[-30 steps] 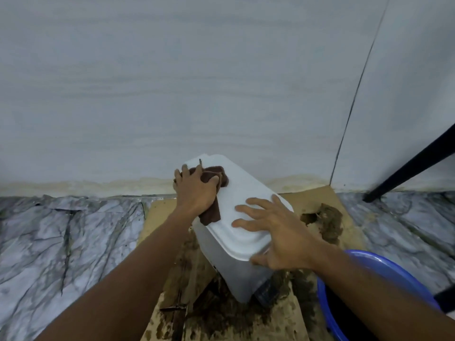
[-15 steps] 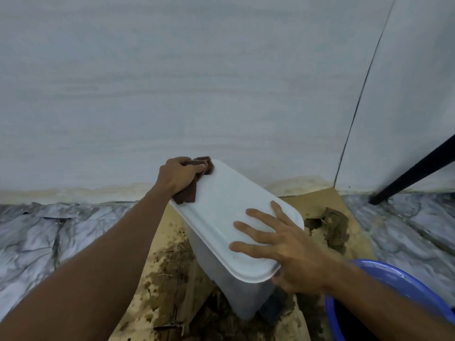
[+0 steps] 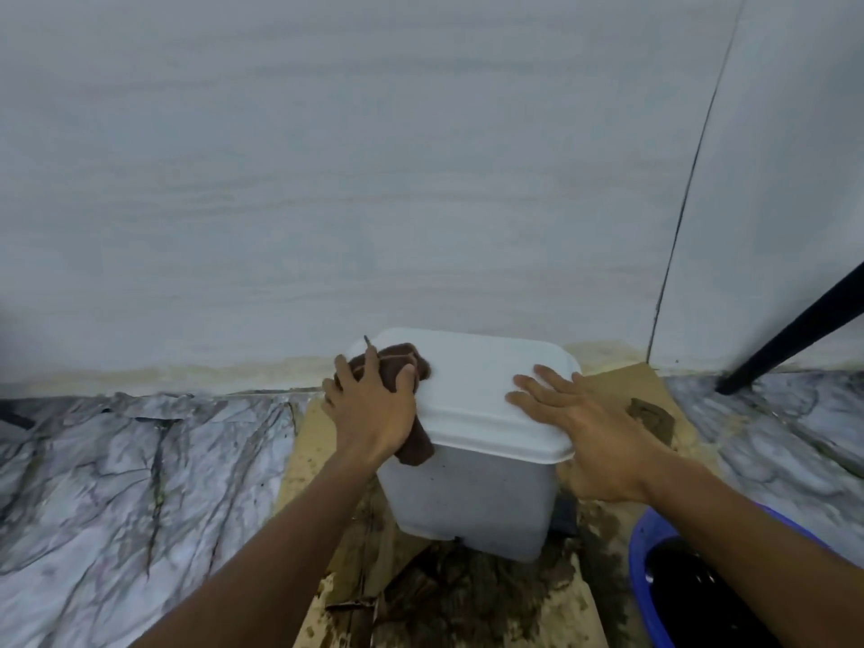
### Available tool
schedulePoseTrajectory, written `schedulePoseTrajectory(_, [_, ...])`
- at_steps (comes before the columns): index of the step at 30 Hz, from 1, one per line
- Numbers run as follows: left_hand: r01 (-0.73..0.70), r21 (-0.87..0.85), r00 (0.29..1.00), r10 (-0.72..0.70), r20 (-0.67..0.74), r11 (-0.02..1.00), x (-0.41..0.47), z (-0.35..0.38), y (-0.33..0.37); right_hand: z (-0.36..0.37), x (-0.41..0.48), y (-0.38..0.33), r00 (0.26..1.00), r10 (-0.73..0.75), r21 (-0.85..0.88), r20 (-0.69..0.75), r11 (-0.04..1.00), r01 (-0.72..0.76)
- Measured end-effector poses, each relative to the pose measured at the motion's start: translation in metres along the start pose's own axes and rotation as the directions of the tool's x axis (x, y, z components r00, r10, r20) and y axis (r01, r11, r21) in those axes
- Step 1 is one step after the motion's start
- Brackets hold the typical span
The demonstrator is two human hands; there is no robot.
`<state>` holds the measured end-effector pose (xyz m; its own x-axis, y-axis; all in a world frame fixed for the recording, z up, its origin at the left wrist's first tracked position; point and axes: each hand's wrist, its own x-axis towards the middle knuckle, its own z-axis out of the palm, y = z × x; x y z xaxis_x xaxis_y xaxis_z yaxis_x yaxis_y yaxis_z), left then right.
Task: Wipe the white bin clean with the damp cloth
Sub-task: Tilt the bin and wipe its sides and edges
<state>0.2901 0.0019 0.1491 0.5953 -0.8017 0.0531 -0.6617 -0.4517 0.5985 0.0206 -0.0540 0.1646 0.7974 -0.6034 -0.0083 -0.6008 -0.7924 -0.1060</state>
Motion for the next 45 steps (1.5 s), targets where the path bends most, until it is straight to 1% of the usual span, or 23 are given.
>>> schedulePoseTrajectory(2, [-0.101, 0.118, 0.995, 0.100, 0.016, 0.988, -0.012, 0.003, 0.005, -0.003, -0.001, -0.012, 0.999, 0.041, -0.022, 0.004, 0.999, -0.041])
schedulePoseTrajectory(5, [-0.291, 0.270, 0.957, 0.282, 0.072, 0.918, -0.009, 0.005, 0.008, -0.001, 0.005, -0.028, 0.999, 0.046, -0.106, 0.008, 0.993, -0.045])
schedulePoseTrajectory(8, [-0.391, 0.341, 0.921, 0.365, 0.138, 0.855, 0.019, 0.001, 0.009, 0.012, 0.017, -0.035, 0.995, 0.075, -0.118, -0.063, 0.990, -0.082])
schedulePoseTrajectory(10, [-0.405, 0.344, 0.914, 0.363, 0.181, 0.847, 0.043, -0.004, 0.009, 0.018, 0.022, -0.037, 0.991, 0.052, -0.123, -0.124, 0.990, -0.067])
schedulePoseTrajectory(11, [-0.391, 0.341, 0.919, 0.340, 0.200, 0.855, 0.054, -0.007, 0.009, 0.022, 0.025, -0.037, 0.989, 0.030, -0.162, -0.148, 0.985, -0.054])
schedulePoseTrajectory(13, [-0.345, 0.318, 0.934, 0.288, 0.214, 0.883, 0.069, -0.011, 0.011, 0.033, 0.030, -0.032, 0.985, -0.013, -0.259, -0.170, 0.965, -0.032])
schedulePoseTrajectory(14, [-0.330, 0.301, 0.938, 0.276, 0.208, 0.895, 0.071, -0.011, 0.013, 0.033, 0.033, -0.029, 0.988, -0.027, -0.266, -0.151, 0.964, -0.014])
schedulePoseTrajectory(16, [-0.321, 0.291, 0.943, 0.275, 0.190, 0.901, 0.067, -0.008, 0.014, 0.025, 0.037, -0.020, 0.982, -0.046, -0.208, -0.184, 0.978, 0.007])
schedulePoseTrajectory(19, [-0.317, 0.309, 0.946, 0.276, 0.169, 0.897, 0.056, -0.003, 0.019, 0.006, 0.038, 0.003, 0.994, 0.019, 0.018, -0.109, 1.000, -0.017])
schedulePoseTrajectory(21, [-0.313, 0.300, 0.950, 0.291, 0.115, 0.901, 0.054, 0.003, 0.022, 0.000, 0.044, 0.021, 0.990, 0.029, 0.156, -0.135, 0.988, -0.008])
schedulePoseTrajectory(23, [-0.355, 0.268, 0.928, 0.372, -0.016, 0.896, 0.056, 0.012, 0.023, -0.003, 0.056, 0.034, 0.983, 0.073, 0.255, -0.169, 0.967, -0.028])
schedulePoseTrajectory(26, [-0.468, 0.238, 0.813, 0.520, -0.263, 0.851, 0.062, 0.033, 0.018, -0.005, 0.085, 0.050, 0.973, 0.132, 0.362, -0.190, 0.931, -0.056])
schedulePoseTrajectory(27, [-0.490, 0.255, 0.767, 0.551, -0.328, 0.834, 0.065, 0.042, 0.014, -0.003, 0.094, 0.055, 0.962, 0.143, 0.387, -0.232, 0.921, -0.044])
schedulePoseTrajectory(29, [-0.520, 0.299, 0.692, 0.600, -0.401, 0.800, 0.071, 0.060, 0.006, 0.006, 0.114, 0.065, 0.917, 0.184, 0.376, -0.353, 0.926, -0.041])
schedulePoseTrajectory(31, [-0.556, 0.348, 0.633, 0.656, -0.410, 0.754, 0.079, 0.078, -0.004, 0.020, 0.128, 0.071, 0.851, 0.177, 0.277, -0.495, 0.960, -0.039])
schedulePoseTrajectory(33, [-0.581, 0.393, 0.599, 0.702, -0.386, 0.713, 0.089, 0.098, -0.015, 0.032, 0.140, 0.077, 0.785, 0.145, 0.194, -0.602, 0.980, -0.033])
schedulePoseTrajectory(35, [-0.590, 0.429, 0.598, 0.727, -0.337, 0.684, 0.094, 0.120, -0.027, 0.037, 0.149, 0.085, 0.753, 0.168, 0.204, -0.636, 0.978, -0.046])
schedulePoseTrajectory(38, [-0.616, 0.433, 0.607, 0.747, -0.271, 0.658, 0.093, 0.151, -0.041, 0.038, 0.161, 0.096, 0.746, 0.221, 0.287, -0.628, 0.957, -0.042])
schedulePoseTrajectory(40, [-0.573, 0.414, 0.633, 0.703, -0.325, 0.707, 0.093, 0.164, -0.039, 0.037, 0.167, 0.100, 0.739, 0.250, 0.332, -0.626, 0.943, -0.038])
schedulePoseTrajectory(42, [-0.472, 0.292, 0.703, 0.556, -0.443, 0.831, 0.094, 0.173, -0.018, 0.037, 0.172, 0.103, 0.737, 0.271, 0.362, -0.619, 0.931, -0.039])
schedulePoseTrajectory(43, [-0.442, 0.232, 0.723, 0.497, -0.479, 0.867, 0.094, 0.178, -0.003, 0.037, 0.173, 0.103, 0.738, 0.276, 0.363, -0.616, 0.931, -0.046])
schedulePoseTrajectory(44, [-0.463, 0.216, 0.716, 0.507, -0.480, 0.859, 0.092, 0.185, 0.011, 0.038, 0.174, 0.104, 0.738, 0.277, 0.360, -0.615, 0.932, -0.050])
schedulePoseTrajectory(45, [-0.549, 0.250, 0.668, 0.599, -0.441, 0.797, 0.087, 0.195, 0.023, 0.038, 0.174, 0.104, 0.738, 0.273, 0.357, -0.617, 0.933, -0.047])
